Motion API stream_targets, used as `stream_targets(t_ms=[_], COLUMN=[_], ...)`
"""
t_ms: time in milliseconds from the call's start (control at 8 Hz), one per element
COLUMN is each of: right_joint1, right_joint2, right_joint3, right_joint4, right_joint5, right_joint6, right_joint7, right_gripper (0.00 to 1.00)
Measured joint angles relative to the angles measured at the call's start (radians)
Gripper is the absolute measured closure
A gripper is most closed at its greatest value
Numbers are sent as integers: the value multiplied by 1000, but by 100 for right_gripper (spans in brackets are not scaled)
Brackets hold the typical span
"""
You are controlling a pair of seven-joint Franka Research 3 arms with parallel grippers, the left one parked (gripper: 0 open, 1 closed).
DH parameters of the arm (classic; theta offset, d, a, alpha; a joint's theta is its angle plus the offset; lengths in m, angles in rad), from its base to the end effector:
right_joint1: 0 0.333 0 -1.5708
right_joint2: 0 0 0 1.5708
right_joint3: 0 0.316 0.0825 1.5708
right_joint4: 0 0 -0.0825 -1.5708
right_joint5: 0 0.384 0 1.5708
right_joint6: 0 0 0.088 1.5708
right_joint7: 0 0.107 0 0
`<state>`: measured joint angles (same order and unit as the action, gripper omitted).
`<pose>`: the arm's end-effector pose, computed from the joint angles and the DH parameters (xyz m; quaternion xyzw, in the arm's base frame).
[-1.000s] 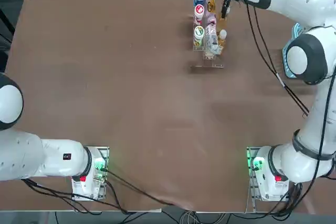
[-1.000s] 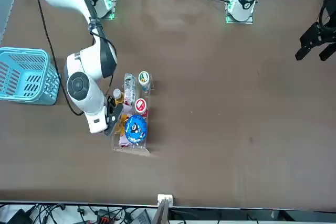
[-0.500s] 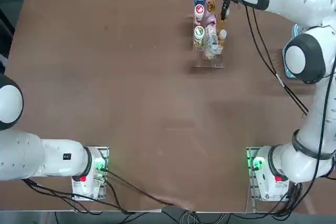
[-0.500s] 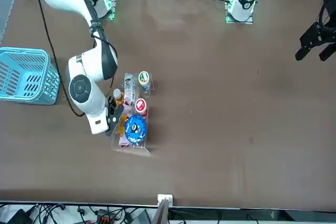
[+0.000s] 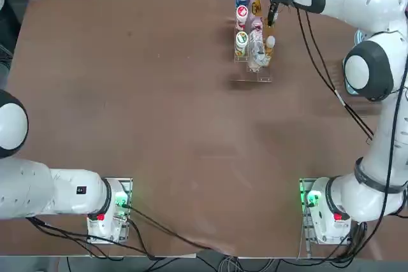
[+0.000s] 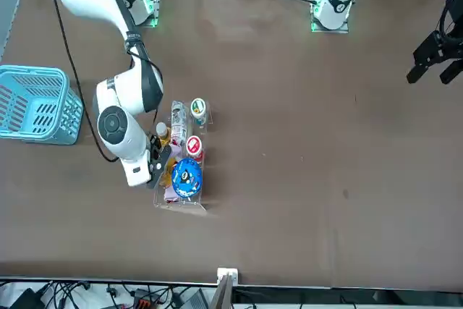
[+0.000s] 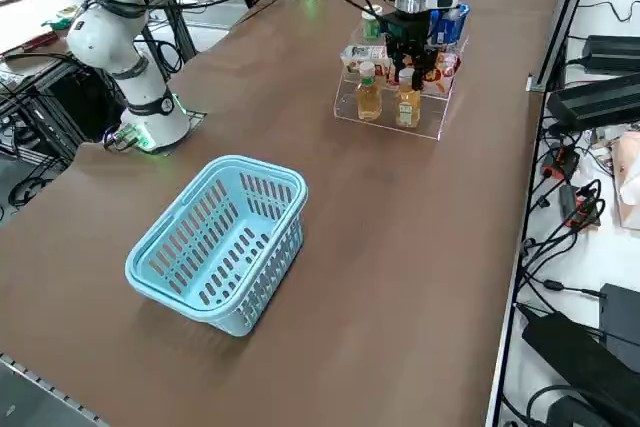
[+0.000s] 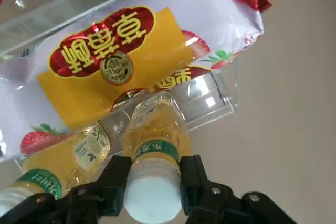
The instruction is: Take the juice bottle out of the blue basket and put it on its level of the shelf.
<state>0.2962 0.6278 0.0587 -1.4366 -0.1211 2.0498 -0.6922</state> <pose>0.6765 0.2355 0.3234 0.8538 0.5192 -0.0126 0.0346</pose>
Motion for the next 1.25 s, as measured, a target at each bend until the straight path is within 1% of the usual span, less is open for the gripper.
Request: stream_targets(t_ms=[500, 625, 750, 1000, 1250], right_joint1=[0, 0, 0, 0, 0], right_joint2=[15, 15, 15, 15, 11], right_joint3=[0, -1, -2, -5, -9], right_joint4=[1, 1, 2, 13, 23], right_joint5=[0, 0, 0, 0, 0], right_joint6=[15, 15, 16, 16, 15], right_joint7=[0, 0, 0, 0, 0], right_gripper=[47, 45, 32, 1, 0])
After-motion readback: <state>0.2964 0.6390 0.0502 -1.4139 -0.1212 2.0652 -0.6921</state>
